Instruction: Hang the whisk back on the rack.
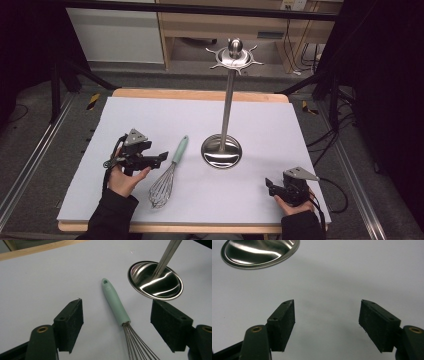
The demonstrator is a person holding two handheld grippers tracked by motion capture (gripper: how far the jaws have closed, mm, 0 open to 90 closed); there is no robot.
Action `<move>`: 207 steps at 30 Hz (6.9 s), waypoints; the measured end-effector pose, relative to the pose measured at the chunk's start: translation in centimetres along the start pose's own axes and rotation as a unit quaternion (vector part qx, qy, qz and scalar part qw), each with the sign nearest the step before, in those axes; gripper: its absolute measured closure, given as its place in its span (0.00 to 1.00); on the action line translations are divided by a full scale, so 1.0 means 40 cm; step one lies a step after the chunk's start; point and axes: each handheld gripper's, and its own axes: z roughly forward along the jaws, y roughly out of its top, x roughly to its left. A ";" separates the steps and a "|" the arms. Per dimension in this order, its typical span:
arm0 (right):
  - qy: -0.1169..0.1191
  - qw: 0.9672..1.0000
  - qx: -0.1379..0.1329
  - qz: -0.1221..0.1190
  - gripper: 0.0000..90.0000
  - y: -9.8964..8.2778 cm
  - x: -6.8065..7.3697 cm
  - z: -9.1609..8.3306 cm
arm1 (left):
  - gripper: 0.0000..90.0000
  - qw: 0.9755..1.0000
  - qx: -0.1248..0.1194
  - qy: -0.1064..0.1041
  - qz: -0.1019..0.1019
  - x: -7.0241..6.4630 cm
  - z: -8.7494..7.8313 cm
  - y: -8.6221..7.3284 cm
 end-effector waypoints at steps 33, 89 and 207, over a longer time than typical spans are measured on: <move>0.002 1.000 0.004 -0.012 0.31 0.006 0.013 0.010 | 0.26 0.997 0.067 0.007 0.024 -0.039 0.083 0.059; 0.010 1.000 0.005 -0.014 0.31 0.009 0.014 0.013 | 0.43 0.972 0.232 0.014 0.034 -0.048 0.224 0.039; 0.008 1.000 0.005 -0.021 0.34 0.005 0.011 0.000 | 0.77 0.998 -0.056 -0.012 -0.030 -0.026 -0.182 0.004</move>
